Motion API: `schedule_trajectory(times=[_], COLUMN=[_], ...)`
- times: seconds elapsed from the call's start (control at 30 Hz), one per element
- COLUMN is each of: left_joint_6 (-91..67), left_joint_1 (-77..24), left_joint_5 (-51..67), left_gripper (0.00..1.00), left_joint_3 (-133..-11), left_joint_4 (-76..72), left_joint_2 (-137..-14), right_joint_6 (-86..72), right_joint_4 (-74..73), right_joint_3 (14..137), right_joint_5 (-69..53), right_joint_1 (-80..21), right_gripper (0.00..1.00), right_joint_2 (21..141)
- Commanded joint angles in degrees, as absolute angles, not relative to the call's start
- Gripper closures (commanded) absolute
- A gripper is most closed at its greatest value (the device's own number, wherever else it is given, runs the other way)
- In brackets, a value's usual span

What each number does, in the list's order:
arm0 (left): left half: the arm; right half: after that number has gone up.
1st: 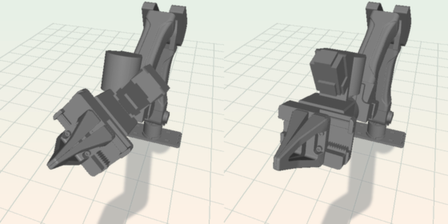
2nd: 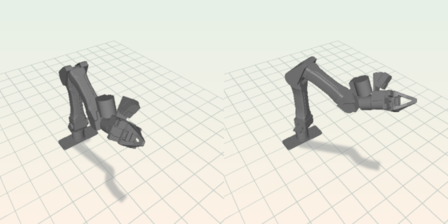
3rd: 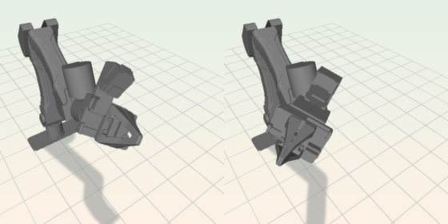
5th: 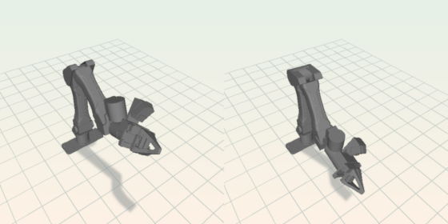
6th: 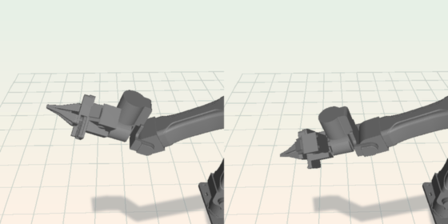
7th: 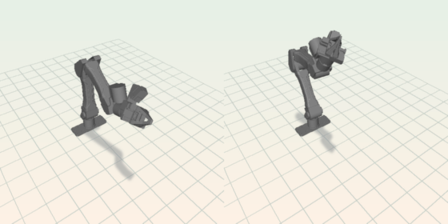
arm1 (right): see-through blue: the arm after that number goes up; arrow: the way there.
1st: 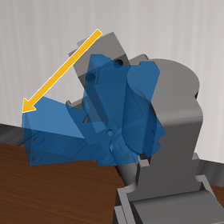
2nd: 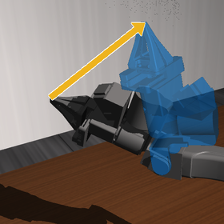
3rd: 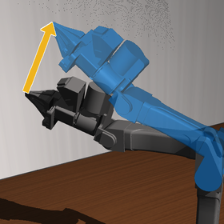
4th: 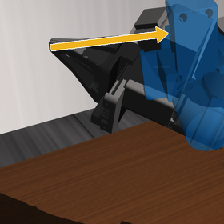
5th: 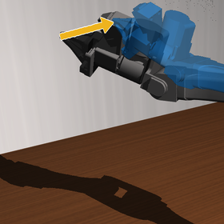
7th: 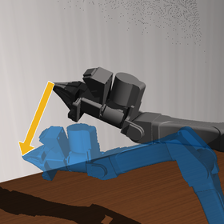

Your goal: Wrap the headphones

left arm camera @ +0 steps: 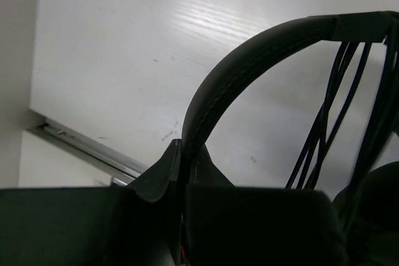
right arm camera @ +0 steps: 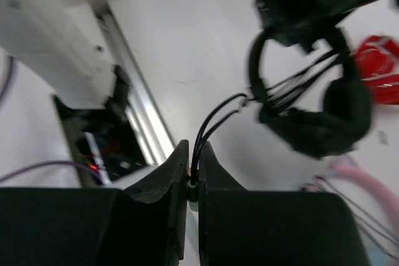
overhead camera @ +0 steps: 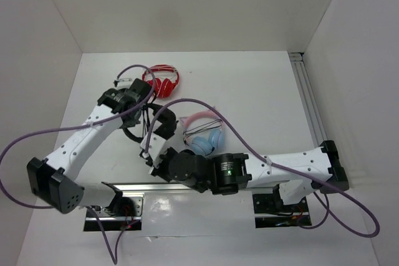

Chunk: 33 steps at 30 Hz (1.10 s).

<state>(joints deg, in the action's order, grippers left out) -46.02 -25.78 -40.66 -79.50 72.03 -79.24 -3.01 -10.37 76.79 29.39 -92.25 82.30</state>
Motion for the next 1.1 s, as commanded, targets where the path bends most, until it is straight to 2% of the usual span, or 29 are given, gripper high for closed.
schedule_trajectory(times=[0.0,0.03,0.17,0.3,0.47,0.6,0.8,0.87,0.9,0.93,1.07], left_joint_6=[-33.9,-31.6,-25.4,-24.9,-24.9,-27.3,-27.3,-27.9,-27.9,-27.9,-27.9], left_joint_1=[-27.0,-27.0,-30.2,-39.3,-45.7,-48.8,-48.8,-48.8,-48.8,-48.8,-47.6], left_joint_5=[-32.0,-25.8,-17.9,-17.1,-12.3,-15.5,-18.0,-19.5,-19.5,-20.7,-21.0], left_gripper=[1.0,1.0,1.0,1.0,1.0,1.0,1.0,1.0,1.0,1.0,1.0], left_joint_3=[-71.3,-70.0,-67.3,-65.9,-67.8,-72.1,-75.4,-76.9,-77.4,-78.9,-83.0], left_joint_4=[53.3,51.1,53.7,55.0,58.0,62.7,65.0,65.7,65.7,65.7,65.7], left_joint_2=[-68.2,-66.8,-65.0,-63.5,-59.4,-57.5,-57.5,-58.3,-59.1,-59.2,-61.6], right_joint_6=[8.9,10.3,17.9,22.8,27.6,26.5,24.6,23.8,23.1,23.1,21.2], right_joint_4=[-29.8,-31.4,-28.1,-20.4,-14.1,-15.3,-14.1,-13.5,-12.8,-12.8,-12.8], right_joint_3=[83.5,83.5,77.5,72.2,68.3,69.2,69.7,69.7,69.7,69.7,70.3], right_joint_5=[37.3,38.1,40.2,40.7,39.3,27.4,17.8,14.5,12.2,11.2,9.8], right_joint_1=[-89.3,-87.8,-81.9,-78.1,-70.2,-60.8,-56.4,-54.9,-54.3,-53.1,-49.8], right_gripper=[1.0,1.0,1.0,1.0,1.0,1.0,1.0,0.9,0.72,0.65,0.56], right_joint_2=[82.4,83.1,78.9,75.2,73.8,74.4,75.1,75.8,75.8,76.3,77.4])
